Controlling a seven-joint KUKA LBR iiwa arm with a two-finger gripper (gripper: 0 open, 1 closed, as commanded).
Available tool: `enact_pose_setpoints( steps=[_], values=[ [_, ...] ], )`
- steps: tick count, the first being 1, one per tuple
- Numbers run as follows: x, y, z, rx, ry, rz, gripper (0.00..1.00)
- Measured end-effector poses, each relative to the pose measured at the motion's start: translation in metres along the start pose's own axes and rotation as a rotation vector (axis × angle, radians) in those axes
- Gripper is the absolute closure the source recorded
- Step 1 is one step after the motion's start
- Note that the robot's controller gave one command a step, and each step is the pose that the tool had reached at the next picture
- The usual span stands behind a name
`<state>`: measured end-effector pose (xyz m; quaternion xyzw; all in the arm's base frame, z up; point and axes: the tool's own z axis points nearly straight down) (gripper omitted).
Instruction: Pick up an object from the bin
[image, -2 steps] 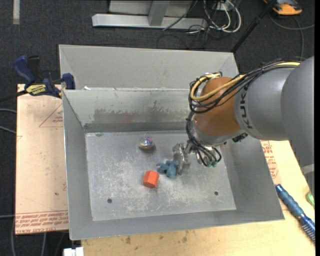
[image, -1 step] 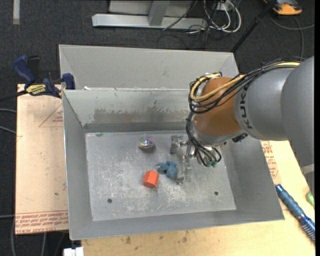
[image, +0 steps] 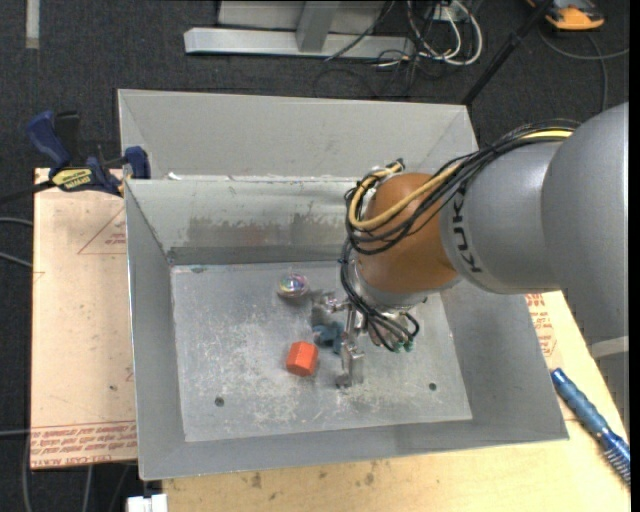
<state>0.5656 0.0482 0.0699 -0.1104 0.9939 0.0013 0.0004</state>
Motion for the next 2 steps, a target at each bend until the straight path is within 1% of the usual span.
enact_pose_setpoints(
  steps=[1, 2],
  values=[
    [0.0, -0.001, -0.001, 0.001, -0.001, 0.002, 1.0],
    [-0.018, -0.014, -0.148, 0.004, -0.012, 0.002, 1.0]
  ],
)
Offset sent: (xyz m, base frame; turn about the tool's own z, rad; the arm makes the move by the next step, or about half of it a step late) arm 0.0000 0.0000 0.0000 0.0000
